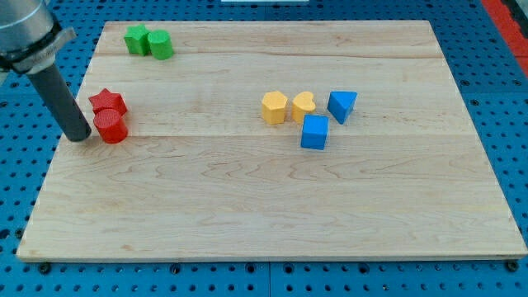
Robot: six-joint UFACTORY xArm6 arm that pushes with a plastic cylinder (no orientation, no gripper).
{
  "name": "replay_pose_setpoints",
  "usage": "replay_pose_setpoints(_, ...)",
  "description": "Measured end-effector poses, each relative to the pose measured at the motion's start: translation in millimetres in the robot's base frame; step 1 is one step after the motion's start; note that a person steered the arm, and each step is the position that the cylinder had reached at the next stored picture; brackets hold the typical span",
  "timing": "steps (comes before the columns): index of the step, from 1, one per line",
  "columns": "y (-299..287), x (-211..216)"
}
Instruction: Move the red blocks towards the green blocks
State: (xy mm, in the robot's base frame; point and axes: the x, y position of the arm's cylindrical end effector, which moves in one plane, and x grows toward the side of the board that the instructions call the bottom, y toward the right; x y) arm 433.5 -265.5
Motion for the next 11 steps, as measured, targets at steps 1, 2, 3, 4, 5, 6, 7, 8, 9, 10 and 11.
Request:
replay_pose_setpoints(1, -12.8, -20.4)
replay_pose_setpoints(2, -16.0, 13.2)
replay_pose_setpoints(3, 49.8, 46.4)
replay_pose_setpoints(4, 60.3, 40.0)
replay_pose_setpoints(5, 37.1, -1.1)
replay_pose_setpoints(6, 8.3, -36.0)
replay_pose_setpoints(7, -1.0, -64.2)
replay_pose_setpoints(8, -1.0, -79.4)
replay_pose_setpoints(9, -1.0, -107.4)
replay_pose_setpoints(10, -5.5, -122.4)
replay_pose_setpoints(11, -34.7, -96.5)
